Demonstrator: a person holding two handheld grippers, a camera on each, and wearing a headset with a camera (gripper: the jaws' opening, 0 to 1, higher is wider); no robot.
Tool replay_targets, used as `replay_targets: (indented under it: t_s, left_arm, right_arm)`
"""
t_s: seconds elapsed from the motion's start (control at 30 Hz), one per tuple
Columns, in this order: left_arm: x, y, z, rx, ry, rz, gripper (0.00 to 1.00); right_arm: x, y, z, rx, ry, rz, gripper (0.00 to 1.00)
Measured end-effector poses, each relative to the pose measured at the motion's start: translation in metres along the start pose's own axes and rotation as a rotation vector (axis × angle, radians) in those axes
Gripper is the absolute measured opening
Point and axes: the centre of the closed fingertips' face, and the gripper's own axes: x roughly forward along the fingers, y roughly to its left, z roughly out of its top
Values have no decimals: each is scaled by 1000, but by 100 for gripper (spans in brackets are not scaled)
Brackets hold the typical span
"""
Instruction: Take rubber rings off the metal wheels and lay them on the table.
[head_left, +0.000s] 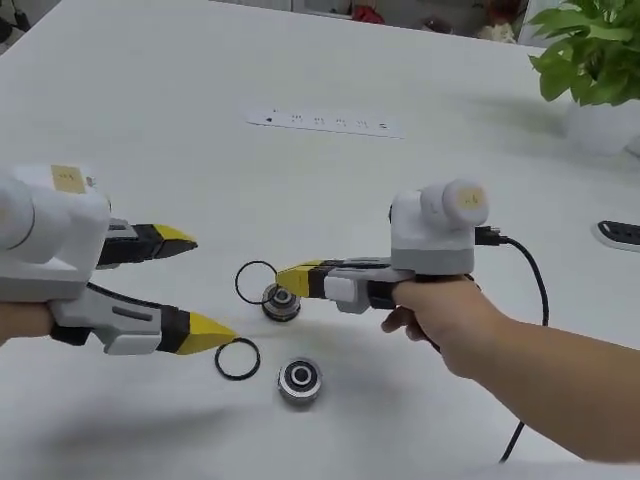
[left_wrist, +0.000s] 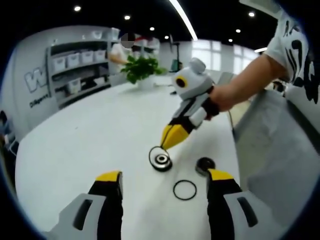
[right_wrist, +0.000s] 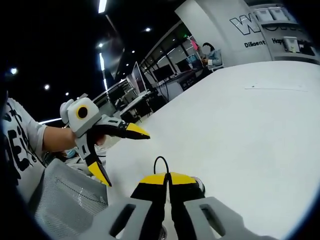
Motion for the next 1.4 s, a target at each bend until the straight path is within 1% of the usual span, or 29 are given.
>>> replay_targets:
  t_s: [0.37,0.57,0.97,1.13,1.27,1.4]
  left_arm:
    - [-12,-1,-8,-10,7,11,74]
    - [-19,0,-11,-18,10,20,77]
    - [-28,-2,-17,-18,21,28,80]
    - [-32,-3,-20,-22,28,28,80]
    - [-33,-3,-21,-21,32,32,80]
    - [-35,-3,-22,-23,33,36,80]
  right_arm:
    - [8,4,-3,-9,12,8,0]
    - [14,5,-7,-12,24,12,0]
    - [24,10,-16,-30,60,21,0]
    - [28,9,-22,-41,79,13,0]
    - [30,9,-26,-64,100,9,0]
    - [31,9,-27,-76,109,6,0]
